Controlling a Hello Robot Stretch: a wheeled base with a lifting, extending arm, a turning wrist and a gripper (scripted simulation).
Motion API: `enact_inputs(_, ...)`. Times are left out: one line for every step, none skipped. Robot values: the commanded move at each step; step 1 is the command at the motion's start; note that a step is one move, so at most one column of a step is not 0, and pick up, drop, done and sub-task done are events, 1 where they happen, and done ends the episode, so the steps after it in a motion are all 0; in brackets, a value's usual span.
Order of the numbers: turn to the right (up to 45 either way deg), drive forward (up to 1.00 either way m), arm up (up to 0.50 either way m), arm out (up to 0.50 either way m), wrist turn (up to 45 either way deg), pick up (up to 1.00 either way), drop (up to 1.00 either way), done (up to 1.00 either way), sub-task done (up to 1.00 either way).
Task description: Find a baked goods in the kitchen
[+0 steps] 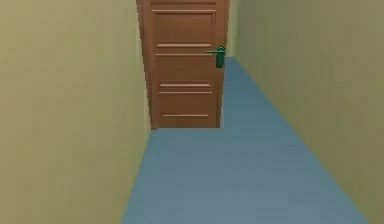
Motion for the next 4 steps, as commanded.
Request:
enact_inputs(-45.0, 0.0, 0.0, 0.0, 0.0, 0.0, 0.0, 0.0, 0.0)
enact_inputs(-45.0, 0.0, 0.0, 0.0, 0.0, 0.0, 0.0, 0.0, 0.0)
enact_inputs(-45.0, 0.0, 0.0, 0.0, 0.0, 0.0, 0.0, 0.0, 0.0)
enact_inputs(-45.0, 0.0, 0.0, 0.0, 0.0, 0.0, 0.0, 0.0, 0.0)
